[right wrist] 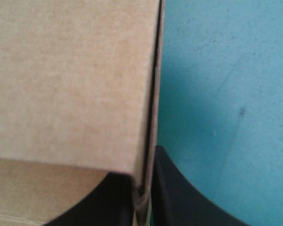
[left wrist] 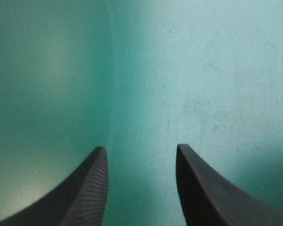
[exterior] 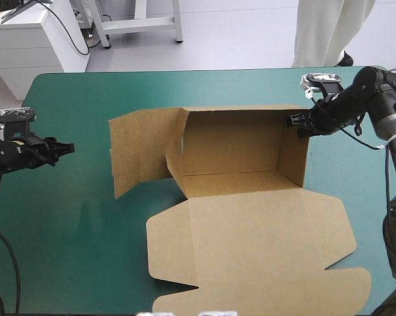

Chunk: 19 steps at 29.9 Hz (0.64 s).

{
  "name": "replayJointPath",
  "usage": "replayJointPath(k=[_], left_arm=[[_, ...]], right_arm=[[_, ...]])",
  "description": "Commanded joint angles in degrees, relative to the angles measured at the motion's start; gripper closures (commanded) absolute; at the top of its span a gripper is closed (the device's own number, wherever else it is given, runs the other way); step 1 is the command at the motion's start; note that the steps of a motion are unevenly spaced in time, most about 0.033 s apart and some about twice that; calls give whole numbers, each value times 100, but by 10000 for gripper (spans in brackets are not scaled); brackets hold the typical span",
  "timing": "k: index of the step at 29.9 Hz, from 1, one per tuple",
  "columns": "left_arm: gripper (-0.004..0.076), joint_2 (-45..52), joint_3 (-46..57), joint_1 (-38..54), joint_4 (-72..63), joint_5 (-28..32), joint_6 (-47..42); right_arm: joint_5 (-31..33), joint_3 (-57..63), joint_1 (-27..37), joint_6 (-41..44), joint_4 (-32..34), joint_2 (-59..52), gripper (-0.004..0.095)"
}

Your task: Fold the box

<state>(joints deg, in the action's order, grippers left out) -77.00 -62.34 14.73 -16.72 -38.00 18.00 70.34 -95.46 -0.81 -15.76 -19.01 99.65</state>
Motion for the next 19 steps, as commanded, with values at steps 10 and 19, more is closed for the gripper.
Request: replayJointPath(k=[10, 19], left_arm=[[398, 187, -160, 2, -109, 274, 2], [398, 187, -160, 2, -109, 260, 24]], right_arm=[[-734, -206, -288, -169, -107, 344, 368], [-2039, -206, -594, -93, -213, 543, 354]])
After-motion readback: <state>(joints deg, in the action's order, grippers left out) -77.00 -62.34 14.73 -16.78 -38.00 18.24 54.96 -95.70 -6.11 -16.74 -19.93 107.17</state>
